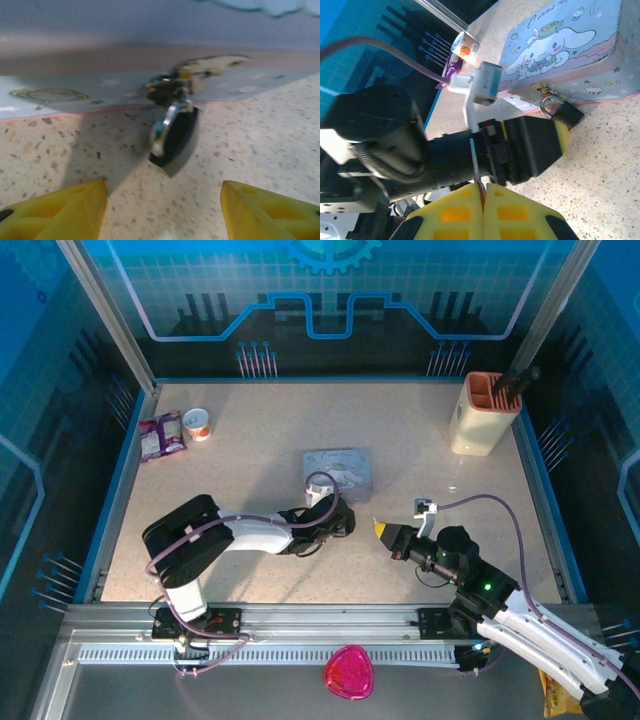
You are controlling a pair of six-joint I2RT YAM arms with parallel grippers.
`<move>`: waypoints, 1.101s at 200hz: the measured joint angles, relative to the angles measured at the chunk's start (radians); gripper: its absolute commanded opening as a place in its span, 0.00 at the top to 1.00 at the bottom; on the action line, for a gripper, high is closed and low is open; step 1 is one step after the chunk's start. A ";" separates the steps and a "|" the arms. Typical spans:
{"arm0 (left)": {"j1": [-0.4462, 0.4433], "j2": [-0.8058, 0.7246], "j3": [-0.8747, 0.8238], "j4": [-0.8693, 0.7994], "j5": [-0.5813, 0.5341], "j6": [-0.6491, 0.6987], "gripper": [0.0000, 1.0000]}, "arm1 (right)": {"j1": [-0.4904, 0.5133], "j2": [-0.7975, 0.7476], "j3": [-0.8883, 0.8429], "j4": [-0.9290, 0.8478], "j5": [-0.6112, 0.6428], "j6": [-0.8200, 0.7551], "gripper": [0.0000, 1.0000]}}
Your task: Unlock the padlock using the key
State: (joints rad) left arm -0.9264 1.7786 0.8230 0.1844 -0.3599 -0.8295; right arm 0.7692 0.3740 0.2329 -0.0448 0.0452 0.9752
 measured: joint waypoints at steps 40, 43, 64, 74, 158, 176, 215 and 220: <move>0.011 0.042 0.043 0.024 -0.005 0.010 0.44 | 0.000 -0.011 -0.004 -0.008 -0.002 0.000 1.00; 0.011 0.043 0.045 0.023 -0.006 0.011 0.45 | 0.000 -0.011 -0.004 -0.008 -0.002 0.000 1.00; 0.019 0.069 0.074 0.014 -0.010 0.034 0.50 | 0.000 -0.011 -0.005 -0.008 -0.004 0.000 1.00; 0.022 0.079 0.092 0.003 -0.009 0.049 0.51 | 0.000 -0.011 -0.005 -0.009 -0.004 0.000 1.00; 0.045 0.140 0.205 -0.064 -0.039 0.204 0.66 | 0.000 -0.011 -0.010 -0.010 -0.009 0.000 1.00; 0.060 0.139 0.188 -0.058 -0.039 0.212 0.65 | 0.000 -0.011 -0.010 -0.013 -0.009 0.000 1.00; 0.090 0.108 0.127 -0.037 -0.035 0.211 0.61 | 0.000 0.003 -0.010 -0.015 -0.011 0.000 1.00; 0.093 0.103 0.121 -0.035 -0.035 0.208 0.59 | 0.000 0.006 -0.010 -0.016 -0.011 0.000 1.00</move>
State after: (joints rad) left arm -0.8330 1.8816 0.9436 0.1497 -0.3946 -0.6212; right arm 0.7689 0.3805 0.2234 -0.0605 0.0338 0.9749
